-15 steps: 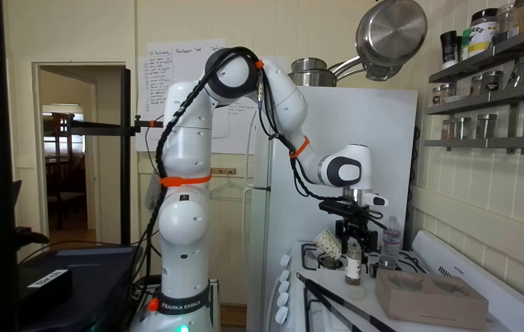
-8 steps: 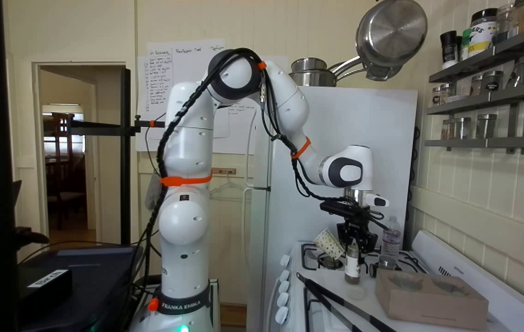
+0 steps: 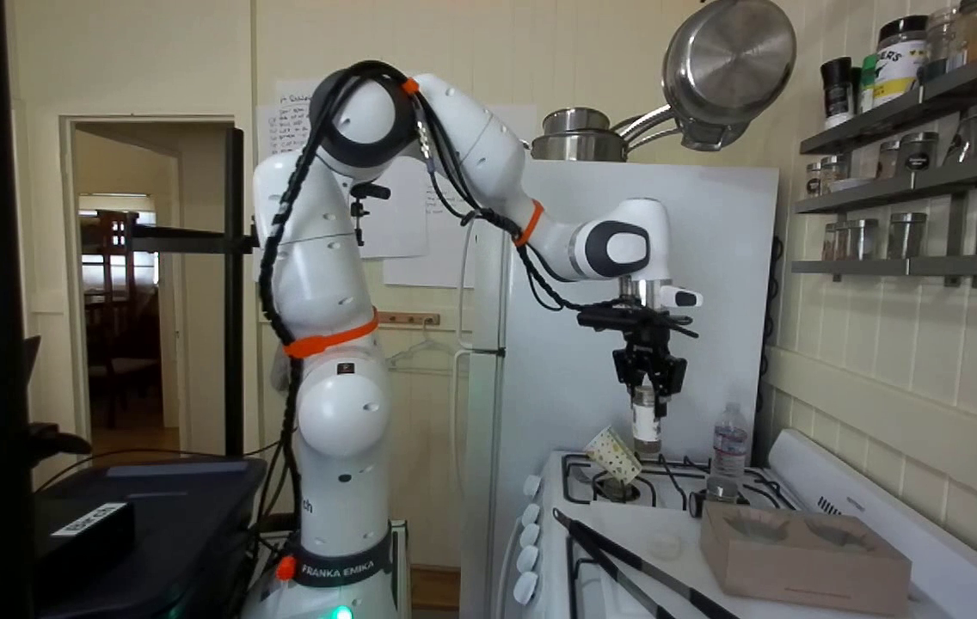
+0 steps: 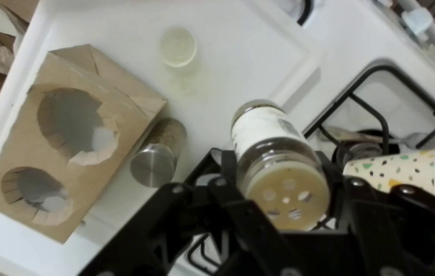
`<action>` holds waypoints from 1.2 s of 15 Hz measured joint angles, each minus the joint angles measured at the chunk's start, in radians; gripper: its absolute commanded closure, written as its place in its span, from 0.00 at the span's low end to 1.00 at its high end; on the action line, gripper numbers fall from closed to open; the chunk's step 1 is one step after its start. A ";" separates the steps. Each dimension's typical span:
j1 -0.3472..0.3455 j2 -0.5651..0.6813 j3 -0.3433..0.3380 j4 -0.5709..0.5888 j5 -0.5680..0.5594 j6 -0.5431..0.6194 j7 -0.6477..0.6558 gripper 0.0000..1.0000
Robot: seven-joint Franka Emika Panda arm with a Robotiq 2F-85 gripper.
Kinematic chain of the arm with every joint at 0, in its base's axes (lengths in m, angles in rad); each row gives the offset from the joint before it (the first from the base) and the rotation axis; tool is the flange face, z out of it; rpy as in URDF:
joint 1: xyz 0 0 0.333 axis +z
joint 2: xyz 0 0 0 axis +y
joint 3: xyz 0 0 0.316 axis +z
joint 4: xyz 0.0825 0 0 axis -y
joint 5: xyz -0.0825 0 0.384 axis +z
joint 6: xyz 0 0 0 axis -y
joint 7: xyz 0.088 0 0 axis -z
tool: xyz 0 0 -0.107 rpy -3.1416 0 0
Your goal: Pick up the glass jar from the stove and put it in the brown box.
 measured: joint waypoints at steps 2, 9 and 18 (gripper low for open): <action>-0.015 -0.068 -0.029 0.012 0.012 0.004 0.018 0.75; -0.113 -0.091 -0.160 0.103 0.064 0.068 0.053 0.50; -0.159 0.013 -0.147 0.172 0.002 0.099 0.128 0.75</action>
